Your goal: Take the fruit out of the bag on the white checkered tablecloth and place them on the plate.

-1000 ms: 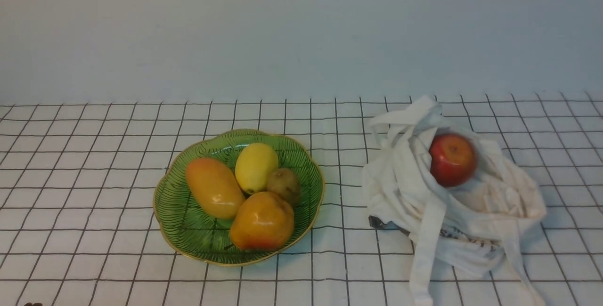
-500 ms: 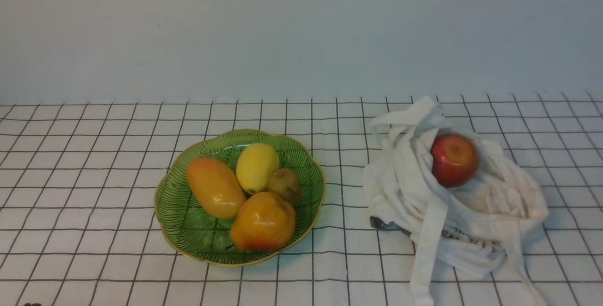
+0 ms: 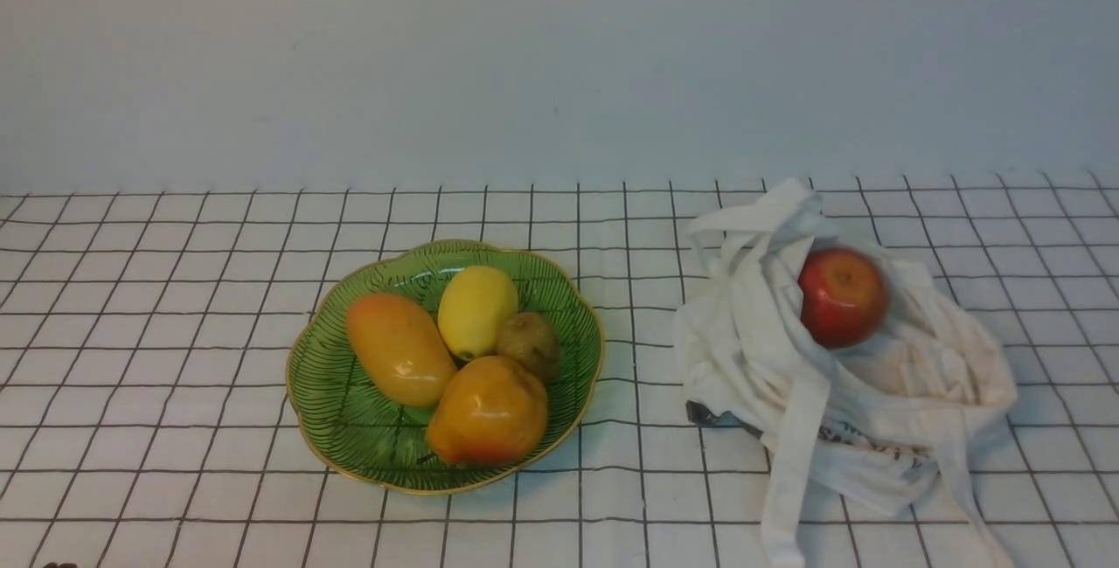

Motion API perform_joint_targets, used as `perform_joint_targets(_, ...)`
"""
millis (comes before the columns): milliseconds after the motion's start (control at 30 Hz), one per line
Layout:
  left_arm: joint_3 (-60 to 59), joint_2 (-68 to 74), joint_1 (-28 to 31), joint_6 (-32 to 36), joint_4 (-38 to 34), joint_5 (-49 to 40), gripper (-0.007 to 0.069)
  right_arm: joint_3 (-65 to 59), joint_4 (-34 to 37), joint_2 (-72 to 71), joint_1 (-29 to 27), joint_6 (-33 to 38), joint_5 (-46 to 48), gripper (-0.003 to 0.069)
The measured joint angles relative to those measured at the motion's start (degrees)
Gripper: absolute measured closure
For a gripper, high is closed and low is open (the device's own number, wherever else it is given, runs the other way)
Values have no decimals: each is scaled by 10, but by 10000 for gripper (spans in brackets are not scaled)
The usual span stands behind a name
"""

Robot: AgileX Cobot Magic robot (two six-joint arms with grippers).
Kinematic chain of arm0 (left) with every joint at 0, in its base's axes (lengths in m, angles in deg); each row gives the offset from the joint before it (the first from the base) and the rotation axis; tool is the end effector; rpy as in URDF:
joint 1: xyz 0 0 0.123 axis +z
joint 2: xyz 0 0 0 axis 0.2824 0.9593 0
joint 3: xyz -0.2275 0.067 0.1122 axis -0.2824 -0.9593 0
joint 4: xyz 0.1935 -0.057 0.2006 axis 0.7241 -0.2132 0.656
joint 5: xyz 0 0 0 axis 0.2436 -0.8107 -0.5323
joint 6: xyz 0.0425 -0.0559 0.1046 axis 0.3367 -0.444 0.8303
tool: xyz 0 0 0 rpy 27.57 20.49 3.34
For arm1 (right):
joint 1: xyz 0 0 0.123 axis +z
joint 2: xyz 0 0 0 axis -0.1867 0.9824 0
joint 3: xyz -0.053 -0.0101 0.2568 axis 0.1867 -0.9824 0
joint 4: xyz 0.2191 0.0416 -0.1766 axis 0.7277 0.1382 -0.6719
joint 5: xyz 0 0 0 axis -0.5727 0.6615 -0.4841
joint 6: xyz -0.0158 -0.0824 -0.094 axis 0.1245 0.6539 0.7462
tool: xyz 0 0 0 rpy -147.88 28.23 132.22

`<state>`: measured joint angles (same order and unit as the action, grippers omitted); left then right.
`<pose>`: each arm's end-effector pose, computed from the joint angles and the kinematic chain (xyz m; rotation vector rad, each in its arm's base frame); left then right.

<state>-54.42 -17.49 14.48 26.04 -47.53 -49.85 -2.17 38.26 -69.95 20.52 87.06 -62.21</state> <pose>0.1416 -0.0070 0.1593 0.0737 1.8798 -0.0173 0.0936 0.0558 0.3357 -0.3540 1.2470 0.4493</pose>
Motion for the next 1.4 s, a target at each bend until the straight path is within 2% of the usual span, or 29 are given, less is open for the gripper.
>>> perform_joint_targets(100, 0, 0, 0, 0, 0, 0, 632, -1, 65, 0, 0, 67, -4, 673)
perform_joint_targets(300, 0, 0, 0, 0, 0, 0, 632, -2, 76, -1, -10, 90, 29, 673)
perform_joint_targets(467, 0, 0, 0, 0, 0, 0, 632, -38, 55, -2, -129, 93, 109, 673)
perform_joint_targets(567, 0, 0, 0, 0, 0, 0, 632, -83, 40, -3, -194, 93, 122, 673)
perform_joint_targets(700, 0, 0, 0, 0, 0, 0, 632, -170, 39, -5, -263, 93, 125, 673)
perform_joint_targets(833, 0, 0, 0, 0, 0, 0, 632, -214, 39, -5, -305, 93, 132, 673)
perform_joint_targets(1400, 0, 0, 0, 0, 0, 0, 632, -214, 37, -5, -315, 93, 131, 673)
